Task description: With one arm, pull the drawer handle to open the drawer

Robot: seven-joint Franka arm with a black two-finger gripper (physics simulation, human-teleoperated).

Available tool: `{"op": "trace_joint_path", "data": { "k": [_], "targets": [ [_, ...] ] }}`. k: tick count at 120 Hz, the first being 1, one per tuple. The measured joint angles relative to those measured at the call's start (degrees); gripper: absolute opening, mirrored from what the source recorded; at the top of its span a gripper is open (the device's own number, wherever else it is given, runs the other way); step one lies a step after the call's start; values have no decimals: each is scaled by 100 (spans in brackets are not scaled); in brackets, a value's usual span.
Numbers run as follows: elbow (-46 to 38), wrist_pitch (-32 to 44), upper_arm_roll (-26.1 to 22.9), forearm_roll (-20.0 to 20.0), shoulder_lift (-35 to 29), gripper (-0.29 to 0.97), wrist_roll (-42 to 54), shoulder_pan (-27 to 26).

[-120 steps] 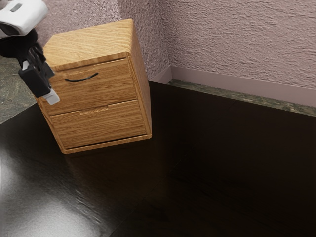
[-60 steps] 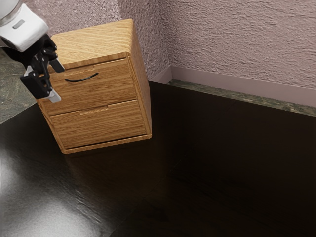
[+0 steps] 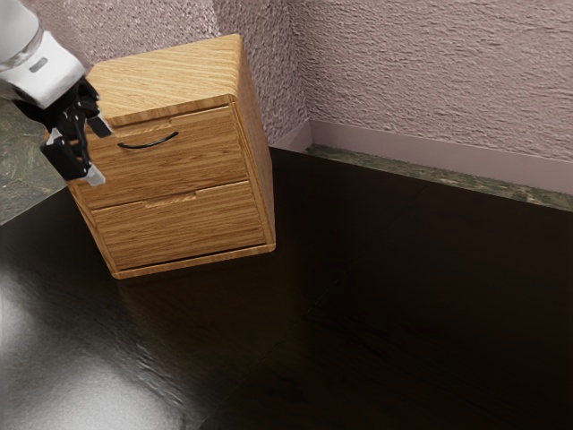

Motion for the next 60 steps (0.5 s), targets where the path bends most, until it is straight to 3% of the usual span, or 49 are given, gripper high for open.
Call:
{"op": "trace_joint_path", "data": {
  "k": [41, 60],
  "targets": [
    [266, 130, 662, -17, 10, 68, -236, 48],
    [281, 205, 741, -81, 143, 68, -311, 46]
  ]
}}
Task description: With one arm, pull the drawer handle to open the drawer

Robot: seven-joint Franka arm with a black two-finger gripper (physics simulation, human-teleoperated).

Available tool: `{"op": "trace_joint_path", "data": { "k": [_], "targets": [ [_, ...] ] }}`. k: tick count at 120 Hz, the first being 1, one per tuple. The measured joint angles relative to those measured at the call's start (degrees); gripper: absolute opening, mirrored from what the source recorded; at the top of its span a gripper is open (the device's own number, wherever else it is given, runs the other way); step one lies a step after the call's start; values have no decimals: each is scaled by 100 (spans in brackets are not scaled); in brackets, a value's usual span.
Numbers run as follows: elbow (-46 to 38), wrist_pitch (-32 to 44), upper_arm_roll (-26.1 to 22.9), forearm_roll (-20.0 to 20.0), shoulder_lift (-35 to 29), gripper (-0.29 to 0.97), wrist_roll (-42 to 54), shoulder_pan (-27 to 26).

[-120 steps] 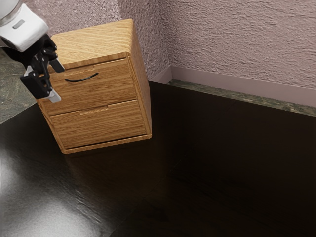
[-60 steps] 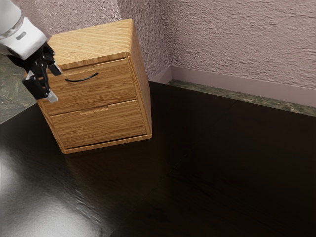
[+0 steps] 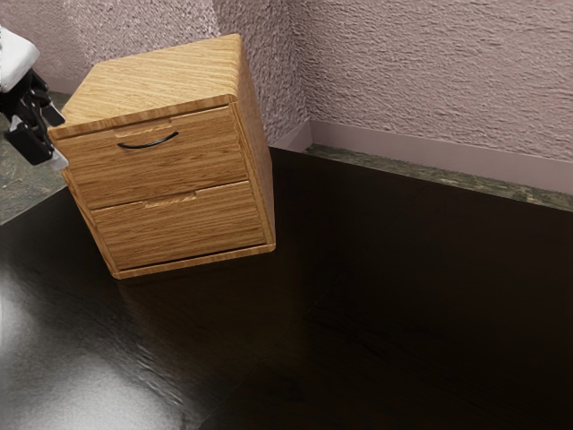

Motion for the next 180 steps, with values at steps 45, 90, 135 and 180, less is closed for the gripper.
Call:
{"op": "trace_joint_path", "data": {
  "k": [45, 90, 135, 180],
  "targets": [
    [-8, 213, 114, -85, 68, 68, -117, -1],
    [-35, 337, 249, -254, 88, 68, 66, -52],
    [-95, 494, 254, -313, 281, 68, 421, -18],
    [-189, 815, 241, -516, 424, 68, 772, -18]
  ]
}}
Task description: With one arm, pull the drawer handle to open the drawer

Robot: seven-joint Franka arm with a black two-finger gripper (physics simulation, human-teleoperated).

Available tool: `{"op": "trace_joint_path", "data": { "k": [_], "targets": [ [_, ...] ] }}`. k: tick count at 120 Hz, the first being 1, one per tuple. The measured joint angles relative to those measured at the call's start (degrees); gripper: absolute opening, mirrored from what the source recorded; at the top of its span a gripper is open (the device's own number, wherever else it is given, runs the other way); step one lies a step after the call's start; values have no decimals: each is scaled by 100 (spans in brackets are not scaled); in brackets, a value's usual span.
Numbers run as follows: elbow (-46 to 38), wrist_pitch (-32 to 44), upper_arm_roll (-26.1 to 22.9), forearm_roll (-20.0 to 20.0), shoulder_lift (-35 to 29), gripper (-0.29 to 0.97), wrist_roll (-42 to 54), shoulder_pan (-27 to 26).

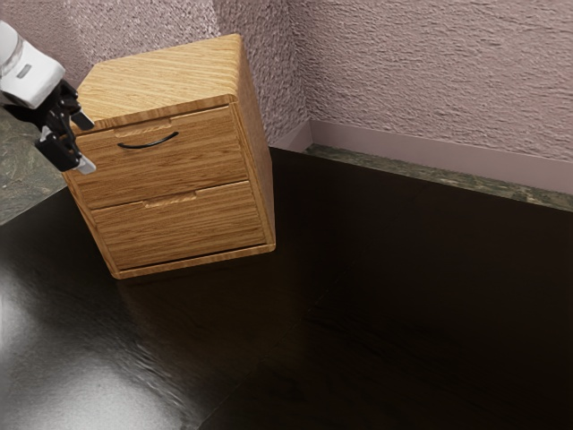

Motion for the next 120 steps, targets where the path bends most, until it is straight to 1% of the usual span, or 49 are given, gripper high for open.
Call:
{"op": "trace_joint_path", "data": {
  "k": [61, 120],
  "targets": [
    [-220, 428, -23, -127, 216, 68, 204, -5],
    [-215, 676, -72, -310, 483, 68, 286, 19]
  ]
}}
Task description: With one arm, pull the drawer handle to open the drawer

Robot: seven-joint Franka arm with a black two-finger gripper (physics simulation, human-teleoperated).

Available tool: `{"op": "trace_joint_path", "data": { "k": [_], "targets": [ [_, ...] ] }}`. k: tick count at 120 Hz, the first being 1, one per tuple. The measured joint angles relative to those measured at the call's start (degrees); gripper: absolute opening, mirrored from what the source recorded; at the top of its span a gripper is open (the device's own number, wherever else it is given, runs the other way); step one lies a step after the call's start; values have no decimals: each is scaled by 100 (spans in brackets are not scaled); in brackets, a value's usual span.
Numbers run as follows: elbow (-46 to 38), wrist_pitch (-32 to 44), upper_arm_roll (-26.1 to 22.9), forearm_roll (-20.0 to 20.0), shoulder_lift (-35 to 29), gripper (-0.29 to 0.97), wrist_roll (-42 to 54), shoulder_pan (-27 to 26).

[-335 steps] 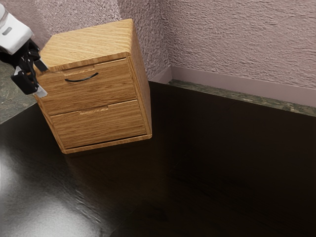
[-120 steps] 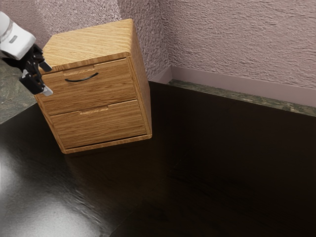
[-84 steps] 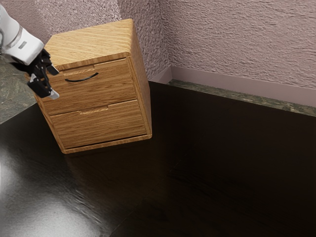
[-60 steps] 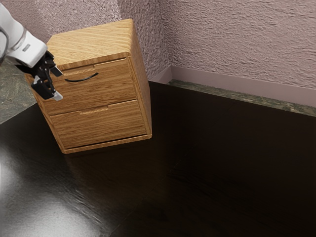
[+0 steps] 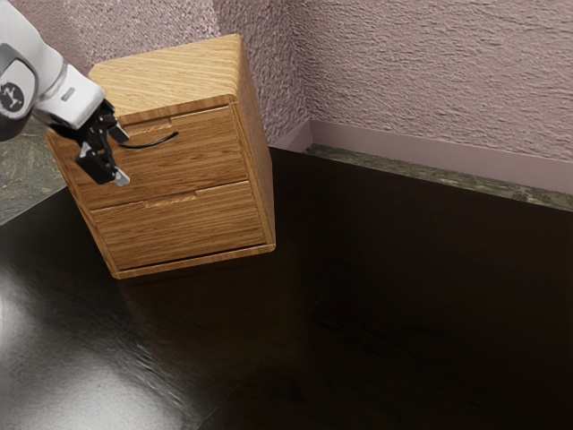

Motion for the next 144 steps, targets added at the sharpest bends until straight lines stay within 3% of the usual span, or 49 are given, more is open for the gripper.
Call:
{"op": "trace_joint_path", "data": {
  "k": [116, 144],
  "targets": [
    [-88, 344, -143, -175, 305, 68, 44, -30],
    [-379, 292, -123, -176, -133, 55, 52, -84]
  ]
}}
